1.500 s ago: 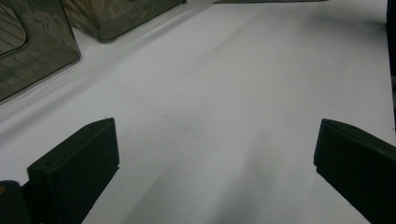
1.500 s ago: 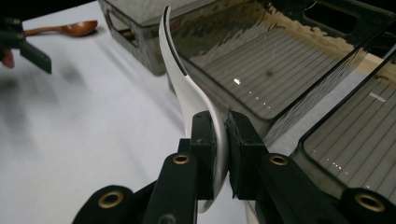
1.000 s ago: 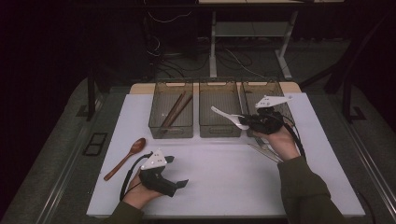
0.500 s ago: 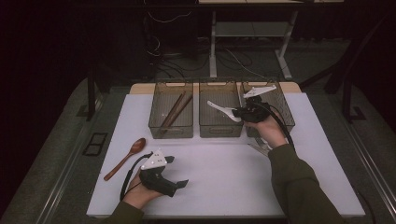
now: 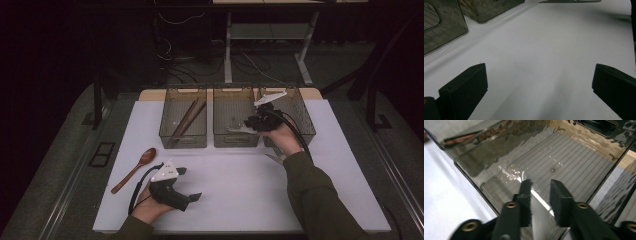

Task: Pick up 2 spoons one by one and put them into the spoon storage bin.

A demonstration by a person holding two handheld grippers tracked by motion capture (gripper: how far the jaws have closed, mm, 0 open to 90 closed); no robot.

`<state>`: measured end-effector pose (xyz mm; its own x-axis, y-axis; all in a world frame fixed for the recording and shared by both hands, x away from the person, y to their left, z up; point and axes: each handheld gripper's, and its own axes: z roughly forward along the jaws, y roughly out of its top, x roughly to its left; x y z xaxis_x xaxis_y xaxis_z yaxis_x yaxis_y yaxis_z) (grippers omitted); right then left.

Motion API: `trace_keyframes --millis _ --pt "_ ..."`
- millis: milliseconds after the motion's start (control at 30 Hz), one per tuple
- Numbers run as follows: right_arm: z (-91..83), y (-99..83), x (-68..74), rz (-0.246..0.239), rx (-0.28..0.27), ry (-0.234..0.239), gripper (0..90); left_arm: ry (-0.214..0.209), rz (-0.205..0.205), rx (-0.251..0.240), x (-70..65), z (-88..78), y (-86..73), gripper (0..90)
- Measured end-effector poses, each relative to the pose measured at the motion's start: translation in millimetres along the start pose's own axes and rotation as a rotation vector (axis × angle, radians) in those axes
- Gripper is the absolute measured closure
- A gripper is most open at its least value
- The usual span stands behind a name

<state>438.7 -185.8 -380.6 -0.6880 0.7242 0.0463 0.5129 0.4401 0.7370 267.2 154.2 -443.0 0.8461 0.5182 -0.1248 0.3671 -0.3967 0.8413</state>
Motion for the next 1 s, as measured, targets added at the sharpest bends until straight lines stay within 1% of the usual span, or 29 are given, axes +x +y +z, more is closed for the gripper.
trace_keyframes --millis 233,333,400,467,500,567,600,667,733,767,833,900,967,1000 --pt "-9.3 0.8 0.1 0.017 -0.040 0.012 53.7 0.000 -0.001 0.001 -0.1 0.1 -0.1 0.0" --pt "-17.4 0.3 0.2 0.029 -0.075 0.019 46.6 0.000 -0.001 0.000 -0.1 0.0 0.0 0.0" --pt "-23.4 -1.2 -0.1 0.048 -0.094 0.039 42.8 0.000 0.001 0.002 -0.3 -0.1 0.0 0.0" --pt "-29.2 -3.7 -0.2 0.055 -0.109 0.054 40.1 -0.001 0.001 0.002 -0.4 -0.1 0.0 0.0" --pt "-32.3 -5.3 0.6 0.057 -0.120 0.051 39.0 -0.001 0.002 0.003 -0.3 -0.1 0.0 0.0" --pt "-38.5 -9.0 1.8 0.062 -0.140 0.065 35.2 -0.002 0.002 0.003 -0.2 0.1 0.0 0.0" --pt "-40.8 -10.8 2.7 0.066 -0.140 0.072 33.1 -0.001 0.003 0.007 -0.2 -0.1 0.2 0.0" --pt "-43.5 -14.3 6.3 0.064 -0.140 0.052 27.7 0.002 0.004 0.008 -0.2 -0.2 0.4 0.0" --pt "-46.8 -18.9 10.0 0.050 -0.140 0.046 25.7 0.005 0.004 0.007 -0.2 -0.3 0.5 0.0" --pt "-48.5 -21.4 11.5 0.047 -0.147 0.049 23.8 0.007 0.003 0.007 -0.3 -0.4 0.5 0.0" --pt "-51.6 -26.6 13.9 0.057 -0.162 0.065 20.2 0.011 0.002 0.008 -0.1 -0.4 0.6 0.0" --pt "-54.5 -32.1 16.6 0.060 -0.169 0.075 18.6 0.017 -0.003 0.008 0.2 -0.5 0.7 0.0" --pt "-57.0 -37.8 18.4 0.045 -0.163 0.079 18.4 0.018 -0.007 0.004 0.6 -1.0 0.9 0.0" --pt "-58.5 -40.7 19.9 0.049 -0.161 0.083 17.5 0.019 -0.008 0.003 0.7 -1.4 1.0 0.0"
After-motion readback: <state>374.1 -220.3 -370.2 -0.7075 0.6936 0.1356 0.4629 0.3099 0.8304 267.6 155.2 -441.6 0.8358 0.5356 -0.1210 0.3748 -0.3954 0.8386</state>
